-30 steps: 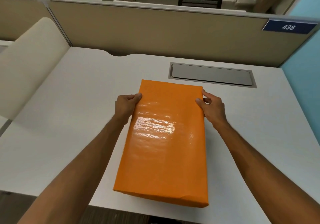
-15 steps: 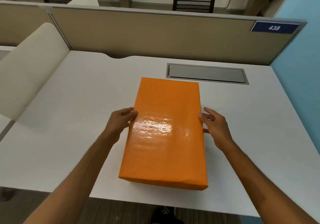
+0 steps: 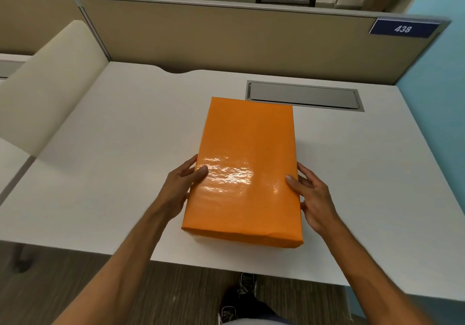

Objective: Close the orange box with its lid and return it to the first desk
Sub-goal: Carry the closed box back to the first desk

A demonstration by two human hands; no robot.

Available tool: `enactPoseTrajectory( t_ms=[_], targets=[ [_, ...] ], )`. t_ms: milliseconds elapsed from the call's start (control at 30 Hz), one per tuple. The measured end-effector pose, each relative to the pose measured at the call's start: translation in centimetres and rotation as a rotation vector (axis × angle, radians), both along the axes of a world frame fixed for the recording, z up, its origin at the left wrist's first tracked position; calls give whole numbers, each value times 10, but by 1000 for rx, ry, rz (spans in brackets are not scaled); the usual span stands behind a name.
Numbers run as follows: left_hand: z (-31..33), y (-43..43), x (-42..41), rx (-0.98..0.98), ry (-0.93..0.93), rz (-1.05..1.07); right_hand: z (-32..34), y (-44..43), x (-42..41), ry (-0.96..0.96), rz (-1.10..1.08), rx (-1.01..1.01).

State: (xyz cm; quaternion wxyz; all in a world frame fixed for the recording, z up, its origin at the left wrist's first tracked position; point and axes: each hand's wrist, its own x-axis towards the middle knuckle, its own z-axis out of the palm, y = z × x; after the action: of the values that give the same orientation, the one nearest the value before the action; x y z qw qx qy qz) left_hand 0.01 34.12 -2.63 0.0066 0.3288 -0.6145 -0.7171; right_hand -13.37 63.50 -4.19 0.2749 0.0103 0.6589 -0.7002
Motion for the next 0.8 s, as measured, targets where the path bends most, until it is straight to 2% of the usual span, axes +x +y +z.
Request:
enactPoseTrajectory(
  t_ms=[100, 367, 800],
  targets=[
    [2, 1, 0, 36, 6, 8, 0, -1, -2, -24, -2, -42],
    [19, -17, -3, -14, 23, 65, 11, -22, -23, -2, 44, -69],
    [43, -90, 4, -96, 20, 190, 28, -116, -43, 16, 180, -74]
  ],
)
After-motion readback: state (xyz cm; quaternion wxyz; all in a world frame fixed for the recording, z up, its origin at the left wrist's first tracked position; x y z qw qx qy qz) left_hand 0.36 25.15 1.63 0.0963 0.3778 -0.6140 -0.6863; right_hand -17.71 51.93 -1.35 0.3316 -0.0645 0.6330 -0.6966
